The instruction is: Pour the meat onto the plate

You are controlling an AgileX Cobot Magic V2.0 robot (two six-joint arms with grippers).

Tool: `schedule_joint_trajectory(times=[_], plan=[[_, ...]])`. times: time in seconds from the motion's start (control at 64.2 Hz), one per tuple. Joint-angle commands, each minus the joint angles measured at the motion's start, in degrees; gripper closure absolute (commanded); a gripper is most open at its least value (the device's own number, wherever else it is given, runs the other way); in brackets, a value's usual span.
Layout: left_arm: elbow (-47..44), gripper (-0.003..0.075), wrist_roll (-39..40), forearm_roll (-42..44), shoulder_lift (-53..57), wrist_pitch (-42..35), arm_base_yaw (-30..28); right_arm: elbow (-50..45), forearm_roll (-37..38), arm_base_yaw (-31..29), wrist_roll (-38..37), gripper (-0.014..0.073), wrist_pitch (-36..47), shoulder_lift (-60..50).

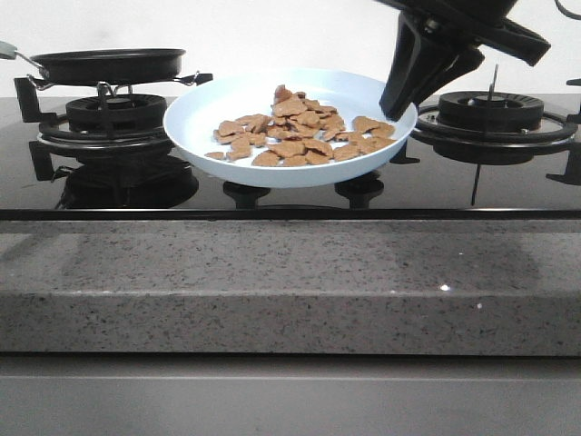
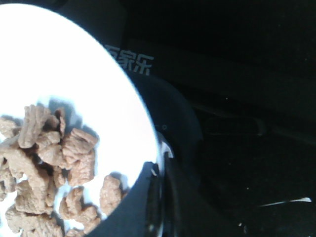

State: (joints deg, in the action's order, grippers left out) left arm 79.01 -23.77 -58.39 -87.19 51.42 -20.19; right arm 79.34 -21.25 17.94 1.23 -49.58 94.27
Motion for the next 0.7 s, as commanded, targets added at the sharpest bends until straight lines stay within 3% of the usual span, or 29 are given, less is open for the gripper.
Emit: schedule_joint_trajectory(times=[0.0, 0.031, 0.265, 0.53, 0.685], plan=[[1.6, 0.0695, -0.6, -2.6, 4.7, -0.3, -0.2, 1.5, -1.6, -0.1, 0.2, 0.0662, 2.0, -2.5], [1.6, 0.0742, -1.6, -2.6, 5.3, -0.2, -0.2, 1.5, -1.6, -0.1, 0.2, 0.0662, 2.0, -2.5], [1.5, 0.0741, -5.5, 1.5, 11.1, 1.2, 1.1, 1.5, -1.6, -0.1, 0.2, 0.0662, 2.0, -2.5], [-6.2, 0.0741, -5.9, 22.1, 24.0, -11.3, 16.1, 1.5, -1.6, -0.1, 0.2, 0.0662, 2.0, -2.5], [-13.7, 0.0741, 1.8, 33.0, 32.2, -18.5, 24.4, 1.5, -1.6, -0.1, 0.2, 0.0662, 2.0, -2.5]])
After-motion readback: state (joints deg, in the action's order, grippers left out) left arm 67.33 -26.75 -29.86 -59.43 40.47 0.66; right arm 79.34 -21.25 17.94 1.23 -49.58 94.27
